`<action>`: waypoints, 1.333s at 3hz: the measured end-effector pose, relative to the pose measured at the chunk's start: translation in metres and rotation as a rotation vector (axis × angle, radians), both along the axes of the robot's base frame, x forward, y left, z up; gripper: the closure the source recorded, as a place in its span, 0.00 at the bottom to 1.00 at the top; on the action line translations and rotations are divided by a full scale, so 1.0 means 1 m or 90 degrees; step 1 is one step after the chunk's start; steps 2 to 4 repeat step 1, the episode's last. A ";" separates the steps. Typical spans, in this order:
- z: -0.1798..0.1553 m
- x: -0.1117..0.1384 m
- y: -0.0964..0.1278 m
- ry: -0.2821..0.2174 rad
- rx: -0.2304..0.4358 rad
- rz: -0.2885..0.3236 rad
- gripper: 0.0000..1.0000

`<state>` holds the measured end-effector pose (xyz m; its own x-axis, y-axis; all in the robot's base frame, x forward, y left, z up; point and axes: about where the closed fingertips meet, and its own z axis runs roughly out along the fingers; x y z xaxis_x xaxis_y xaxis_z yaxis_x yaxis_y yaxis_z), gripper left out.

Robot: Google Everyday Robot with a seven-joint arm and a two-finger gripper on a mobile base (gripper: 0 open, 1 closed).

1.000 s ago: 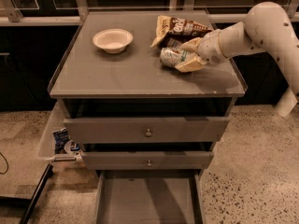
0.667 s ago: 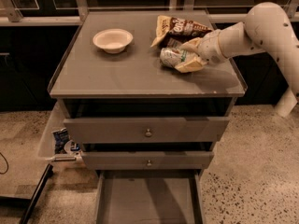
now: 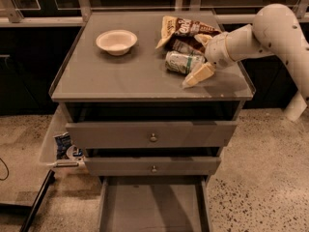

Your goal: Pick 7up can from bottom drawer and place on counter

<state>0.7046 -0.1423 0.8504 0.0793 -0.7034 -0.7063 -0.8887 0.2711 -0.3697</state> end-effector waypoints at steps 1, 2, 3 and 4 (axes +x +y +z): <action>0.000 0.000 0.000 0.000 0.000 0.000 0.00; 0.000 0.000 0.000 0.000 0.000 0.000 0.00; 0.000 0.000 0.000 0.000 0.000 0.000 0.00; 0.000 0.000 0.000 0.000 0.000 0.000 0.00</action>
Offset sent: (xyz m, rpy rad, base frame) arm 0.0000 0.0000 0.0000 0.0000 0.0000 0.0000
